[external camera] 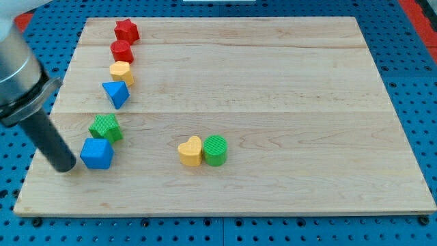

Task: Push the yellow heart and green circle to the left side of the board

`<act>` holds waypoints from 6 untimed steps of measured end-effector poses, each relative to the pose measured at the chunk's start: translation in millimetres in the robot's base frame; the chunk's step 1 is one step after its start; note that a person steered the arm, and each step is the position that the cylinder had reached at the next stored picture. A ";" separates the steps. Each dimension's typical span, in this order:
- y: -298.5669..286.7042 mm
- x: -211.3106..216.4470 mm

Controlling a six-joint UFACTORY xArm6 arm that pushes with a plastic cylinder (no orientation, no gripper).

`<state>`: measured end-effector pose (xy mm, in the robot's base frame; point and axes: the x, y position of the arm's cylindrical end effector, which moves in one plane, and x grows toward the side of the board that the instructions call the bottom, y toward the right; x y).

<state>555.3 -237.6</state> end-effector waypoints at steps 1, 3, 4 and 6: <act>11.8 2.9; 196.4 13.8; 287.2 -1.8; 203.8 -19.1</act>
<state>536.2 -33.8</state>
